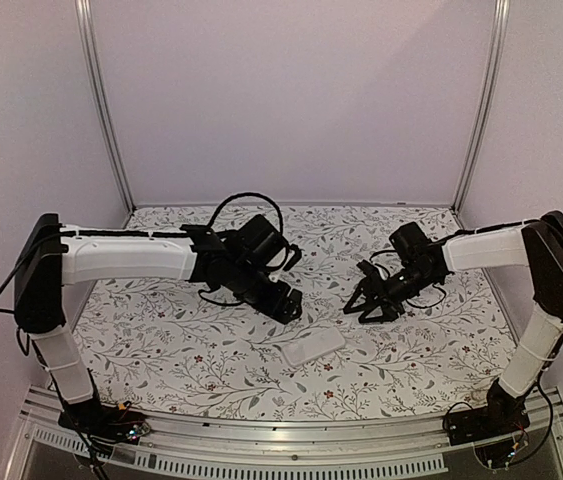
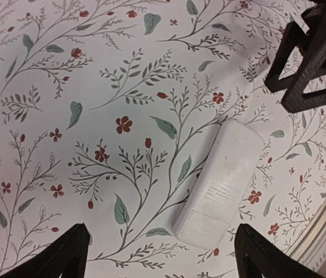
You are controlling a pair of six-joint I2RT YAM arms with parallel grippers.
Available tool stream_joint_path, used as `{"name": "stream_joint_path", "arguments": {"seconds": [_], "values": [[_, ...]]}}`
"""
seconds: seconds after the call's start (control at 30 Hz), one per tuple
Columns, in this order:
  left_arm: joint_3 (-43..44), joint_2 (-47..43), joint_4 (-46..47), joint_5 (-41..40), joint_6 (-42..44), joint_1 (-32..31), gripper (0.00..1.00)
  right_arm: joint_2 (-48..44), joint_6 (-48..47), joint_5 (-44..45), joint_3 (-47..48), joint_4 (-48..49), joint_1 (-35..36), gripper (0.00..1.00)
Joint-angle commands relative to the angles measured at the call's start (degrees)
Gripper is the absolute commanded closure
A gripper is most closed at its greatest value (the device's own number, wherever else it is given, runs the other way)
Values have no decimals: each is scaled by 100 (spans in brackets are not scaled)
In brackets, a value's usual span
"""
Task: Load the batteries into the remote control
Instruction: Pick up the remote control from the center of the board.
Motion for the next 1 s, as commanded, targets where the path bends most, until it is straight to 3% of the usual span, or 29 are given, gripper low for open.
{"name": "stream_joint_path", "arguments": {"seconds": [0.0, 0.17, 0.23, 0.63, 0.97], "values": [[516, 410, -262, 864, 1252, -127, 11, -624, -225, 343, -120, -16, -193, 32], [1192, 1043, -698, 1223, 1742, -351, 12, -1392, -230, 851, -493, 113, -520, 7], [1438, 1319, -836, 1199, 1815, -455, 12, -1825, -241, 1080, -608, 137, -597, 1], [2417, 2308, -1584, 575, 2057, -681, 21, -3658, 285, 2763, -1005, 269, -681, 1], [2596, 2692, -1673, 802, 2023, -693, 31, -4399, 193, 2695, -1147, 462, -696, 1]]}}
